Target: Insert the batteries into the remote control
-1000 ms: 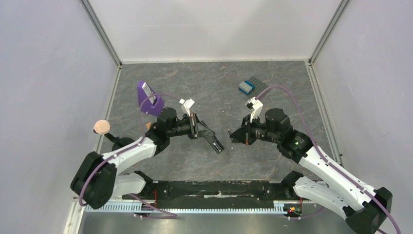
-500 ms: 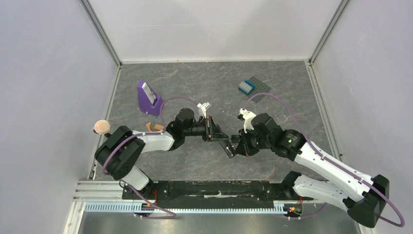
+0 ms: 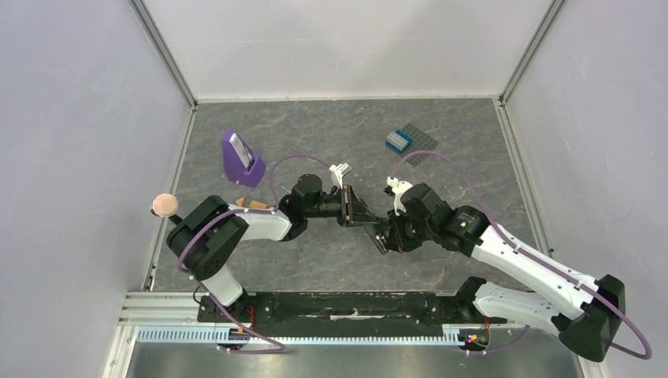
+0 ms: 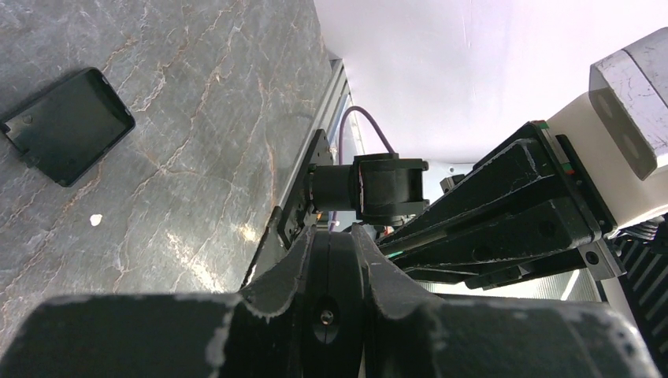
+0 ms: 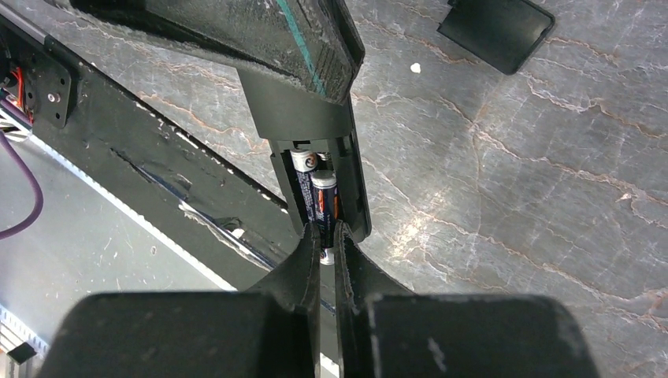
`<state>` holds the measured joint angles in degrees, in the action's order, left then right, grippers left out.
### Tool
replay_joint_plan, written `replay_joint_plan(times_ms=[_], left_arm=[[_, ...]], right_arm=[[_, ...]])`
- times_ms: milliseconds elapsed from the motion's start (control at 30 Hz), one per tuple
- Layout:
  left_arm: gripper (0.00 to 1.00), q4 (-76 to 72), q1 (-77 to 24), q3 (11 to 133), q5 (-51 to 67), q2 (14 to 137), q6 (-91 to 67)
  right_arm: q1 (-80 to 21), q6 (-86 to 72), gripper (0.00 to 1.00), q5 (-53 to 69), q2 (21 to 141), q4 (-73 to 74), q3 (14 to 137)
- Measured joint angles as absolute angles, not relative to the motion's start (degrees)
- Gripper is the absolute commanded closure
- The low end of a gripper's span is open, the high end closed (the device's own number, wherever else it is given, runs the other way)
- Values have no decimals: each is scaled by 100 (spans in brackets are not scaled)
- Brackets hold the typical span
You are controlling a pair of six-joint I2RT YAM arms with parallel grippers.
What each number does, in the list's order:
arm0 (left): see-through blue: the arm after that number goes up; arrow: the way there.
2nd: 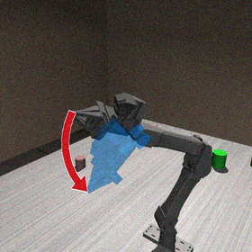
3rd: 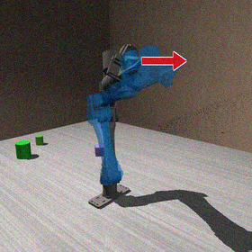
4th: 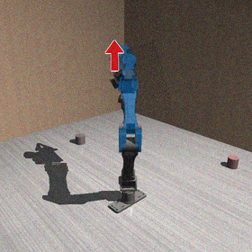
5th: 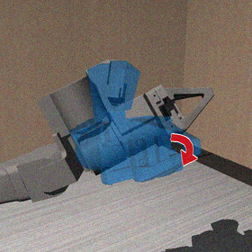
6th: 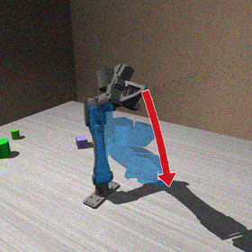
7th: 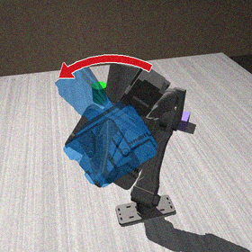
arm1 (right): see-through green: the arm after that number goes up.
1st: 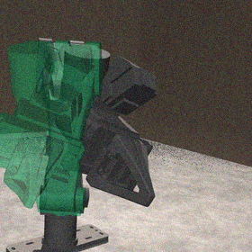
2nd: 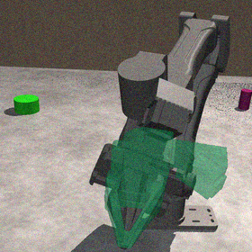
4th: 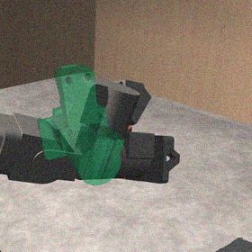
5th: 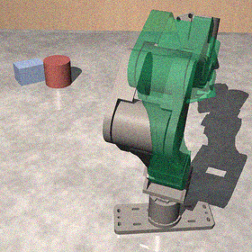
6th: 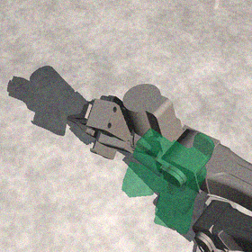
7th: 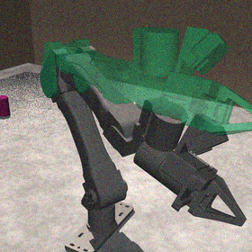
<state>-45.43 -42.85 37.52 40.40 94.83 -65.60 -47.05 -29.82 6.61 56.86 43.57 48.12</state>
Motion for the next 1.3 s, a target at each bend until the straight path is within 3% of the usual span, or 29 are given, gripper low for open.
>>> replay_joint_plan(times_ms=[300,700,1033,1300], left_arm=[[98,-4626,-4289,3752,4042,9500,-6578],[98,-4641,-4307,3752,3916,9500,-6617],[98,-4619,-4327,3752,3900,9386,-6622],[98,-4591,-4327,3752,3896,9306,-6694]], right_arm=[[-4716,-2980,94,613,5817,4427,4884],[-4716,-3120,75,528,5846,4464,4945],[-4713,-3264,65,307,5843,4545,5166],[-4713,-3446,43,213,5645,4617,5452]])
